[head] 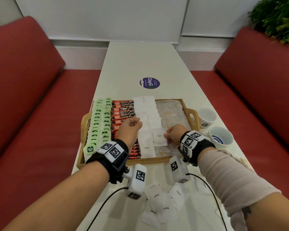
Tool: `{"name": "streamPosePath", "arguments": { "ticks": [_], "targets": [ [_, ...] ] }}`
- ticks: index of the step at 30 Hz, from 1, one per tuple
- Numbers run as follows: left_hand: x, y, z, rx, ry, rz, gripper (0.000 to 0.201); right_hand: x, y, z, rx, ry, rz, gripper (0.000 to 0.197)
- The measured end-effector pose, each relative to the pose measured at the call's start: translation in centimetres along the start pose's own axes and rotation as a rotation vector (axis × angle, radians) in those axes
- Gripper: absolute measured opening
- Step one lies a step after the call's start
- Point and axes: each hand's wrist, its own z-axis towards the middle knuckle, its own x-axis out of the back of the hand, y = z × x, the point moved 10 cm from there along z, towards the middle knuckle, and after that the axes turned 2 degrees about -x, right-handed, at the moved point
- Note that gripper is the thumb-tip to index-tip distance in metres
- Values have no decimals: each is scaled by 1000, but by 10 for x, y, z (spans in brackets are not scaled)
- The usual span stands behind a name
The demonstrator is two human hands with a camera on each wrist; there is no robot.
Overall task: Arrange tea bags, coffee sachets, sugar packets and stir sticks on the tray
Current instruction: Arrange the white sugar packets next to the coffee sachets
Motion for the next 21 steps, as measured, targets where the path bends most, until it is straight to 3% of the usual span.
{"name": "streamPosePath", "arguments": {
  "ticks": [6, 11, 16, 21],
  "targets": [
    [3, 0, 5, 2, 18, 19, 19, -7, -1, 2, -39, -23, 18, 20],
    [3, 1, 5, 0, 15, 25, 21, -9, -8, 2, -21, -14, -119, 16],
    [2, 4, -1, -14, -2, 37, 21, -6, -10, -3, -26, 33, -225, 21],
    [-3, 8, -19, -44, -54, 84, 16, 8, -11, -22, 34, 83, -179, 23]
  ]
}}
